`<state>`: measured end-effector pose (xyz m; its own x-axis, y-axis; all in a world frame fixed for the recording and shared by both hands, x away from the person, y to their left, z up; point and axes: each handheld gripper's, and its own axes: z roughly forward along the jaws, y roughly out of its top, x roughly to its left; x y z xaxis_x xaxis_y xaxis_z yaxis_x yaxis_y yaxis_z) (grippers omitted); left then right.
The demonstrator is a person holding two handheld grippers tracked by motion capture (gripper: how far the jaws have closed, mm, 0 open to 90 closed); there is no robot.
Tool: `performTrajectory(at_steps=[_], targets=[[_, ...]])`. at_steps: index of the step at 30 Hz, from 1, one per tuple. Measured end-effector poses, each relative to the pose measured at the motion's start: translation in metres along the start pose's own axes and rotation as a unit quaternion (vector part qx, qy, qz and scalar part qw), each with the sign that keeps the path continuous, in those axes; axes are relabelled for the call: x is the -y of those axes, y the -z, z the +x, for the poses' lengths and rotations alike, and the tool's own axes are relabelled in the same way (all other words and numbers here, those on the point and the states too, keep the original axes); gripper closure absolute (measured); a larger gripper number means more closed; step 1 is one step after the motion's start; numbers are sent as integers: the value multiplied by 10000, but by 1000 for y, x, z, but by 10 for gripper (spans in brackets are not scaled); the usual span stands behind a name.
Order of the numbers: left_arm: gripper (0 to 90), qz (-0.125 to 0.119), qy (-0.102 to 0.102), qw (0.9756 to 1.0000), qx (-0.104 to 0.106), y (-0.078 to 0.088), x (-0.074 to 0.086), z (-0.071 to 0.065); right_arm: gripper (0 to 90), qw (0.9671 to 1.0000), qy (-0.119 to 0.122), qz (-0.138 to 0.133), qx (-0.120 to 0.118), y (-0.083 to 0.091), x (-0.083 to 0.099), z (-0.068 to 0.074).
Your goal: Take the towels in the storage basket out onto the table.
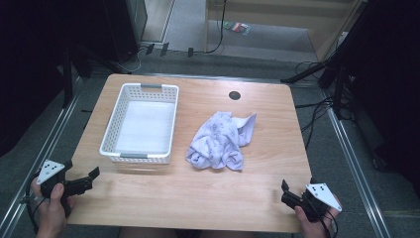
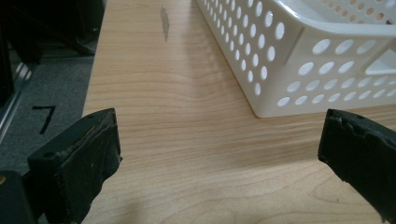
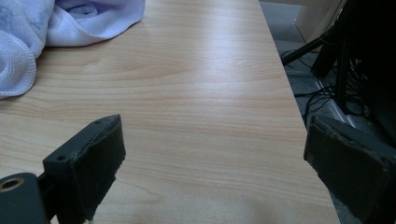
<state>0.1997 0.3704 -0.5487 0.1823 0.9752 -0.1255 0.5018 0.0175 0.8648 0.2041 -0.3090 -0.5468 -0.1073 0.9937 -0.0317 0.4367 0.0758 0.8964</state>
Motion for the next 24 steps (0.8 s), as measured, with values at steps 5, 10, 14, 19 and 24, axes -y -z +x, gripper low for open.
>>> performTrajectory(at_steps=[5,10,14,19,24], targets=[[0,71,14,9999,-107,-6,1,-4,54,10000,-3,-11,-6,0,0,0],[1,28,104,9999,-61,-6,1,-2,54,10000,-15,-20,-17,1,0,0],[1,51,156,9999,-2,-6,1,0,54,10000,-6,-19,-14,1,0,0],[1,82,169,9998,-11,-7,0,-1,54,10000,3,-13,-8,0,0,0],[1,103,176,9998,0,-8,0,0,54,10000,-1,-15,-10,0,0,0]])
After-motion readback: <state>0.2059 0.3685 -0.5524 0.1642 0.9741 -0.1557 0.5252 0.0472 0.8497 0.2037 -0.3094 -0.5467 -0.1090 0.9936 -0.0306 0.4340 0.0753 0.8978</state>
